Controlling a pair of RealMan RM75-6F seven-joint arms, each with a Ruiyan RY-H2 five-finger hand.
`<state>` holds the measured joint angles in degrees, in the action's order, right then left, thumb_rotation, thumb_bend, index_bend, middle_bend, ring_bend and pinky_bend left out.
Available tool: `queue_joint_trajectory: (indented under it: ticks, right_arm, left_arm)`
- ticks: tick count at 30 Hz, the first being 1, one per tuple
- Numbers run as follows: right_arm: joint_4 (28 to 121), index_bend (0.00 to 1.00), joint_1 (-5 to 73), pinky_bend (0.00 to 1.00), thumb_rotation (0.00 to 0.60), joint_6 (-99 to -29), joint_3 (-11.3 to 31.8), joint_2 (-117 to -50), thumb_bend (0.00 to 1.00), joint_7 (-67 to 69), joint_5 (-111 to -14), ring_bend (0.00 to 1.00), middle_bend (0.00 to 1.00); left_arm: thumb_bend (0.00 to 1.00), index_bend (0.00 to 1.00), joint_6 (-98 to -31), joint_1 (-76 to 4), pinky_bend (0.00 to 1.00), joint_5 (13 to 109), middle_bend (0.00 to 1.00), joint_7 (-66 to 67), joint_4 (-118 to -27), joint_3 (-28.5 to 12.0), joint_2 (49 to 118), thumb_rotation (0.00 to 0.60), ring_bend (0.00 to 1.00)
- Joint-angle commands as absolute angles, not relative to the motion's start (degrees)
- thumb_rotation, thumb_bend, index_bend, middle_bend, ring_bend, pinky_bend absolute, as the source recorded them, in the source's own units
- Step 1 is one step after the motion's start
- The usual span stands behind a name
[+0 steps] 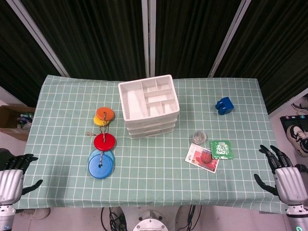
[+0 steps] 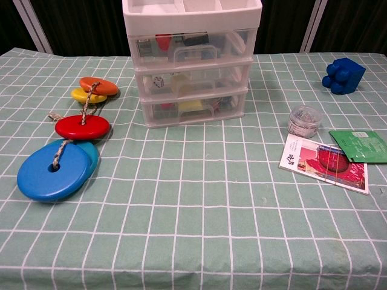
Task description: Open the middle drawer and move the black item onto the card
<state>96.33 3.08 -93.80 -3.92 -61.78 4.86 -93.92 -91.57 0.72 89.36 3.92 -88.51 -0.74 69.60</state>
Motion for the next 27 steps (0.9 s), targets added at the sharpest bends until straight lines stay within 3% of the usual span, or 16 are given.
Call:
queue_joint_trajectory:
  ticks: [1, 9, 11, 16, 19, 27]
  right_arm:
    - [96.52, 0.04, 3.37, 0.16, 0.6, -93.01, -3.36, -61.88, 0.22, 4.73, -93.56, 0.07, 0.19]
    - [98.16, 0.04, 8.2, 0.16, 0.6, -87.23, -0.5, -64.23, 0.22, 8.33, -94.77, 0.08, 0.23]
    - [98.47, 0.04, 11.84, 0.2, 0.6, -83.17, 0.88, -66.16, 0.22, 13.91, -95.18, 0.14, 0.29]
    - [96.87, 0.04, 21.32, 0.41, 0.6, -70.68, 3.72, -72.45, 0.25, 31.26, -93.02, 0.36, 0.51]
    - [94.91, 0.05, 26.49, 0.52, 0.6, -63.72, 5.32, -76.41, 0.3, 41.98, -91.03, 0.43, 0.59]
    - [88.51, 0.07, 35.39, 0.6, 0.6, -52.75, 10.02, -87.49, 0.38, 60.58, -84.56, 0.54, 0.72]
  left_arm:
    - [0.0, 0.31, -91.33, 0.6, 0.21, 89.09, 0.25, 4.04, -88.63, -0.88, 69.52, 0.6, 0.22]
    - [0.0, 0.31, -90.7, 0.04, 0.21, 88.89, 0.25, 4.49, -89.28, -1.2, 69.07, 0.6, 0.22]
    - [0.0, 0.31, -90.61, 0.0, 0.21, 88.79, 0.25, 4.34, -89.37, -1.22, 69.11, 0.6, 0.22]
    - [0.0, 0.31, -90.54, 0.17, 0.21, 88.71, 0.25, 4.36, -89.64, -0.95, 68.85, 0.6, 0.22]
    - [0.0, 0.31, -90.78, 0.48, 0.21, 88.37, 0.25, 4.24, -89.9, -0.91, 68.46, 0.6, 0.22]
    - [0.0, 0.31, -90.54, 0.93, 0.21, 87.24, 0.25, 3.35, -89.78, -0.9, 68.05, 0.6, 0.22]
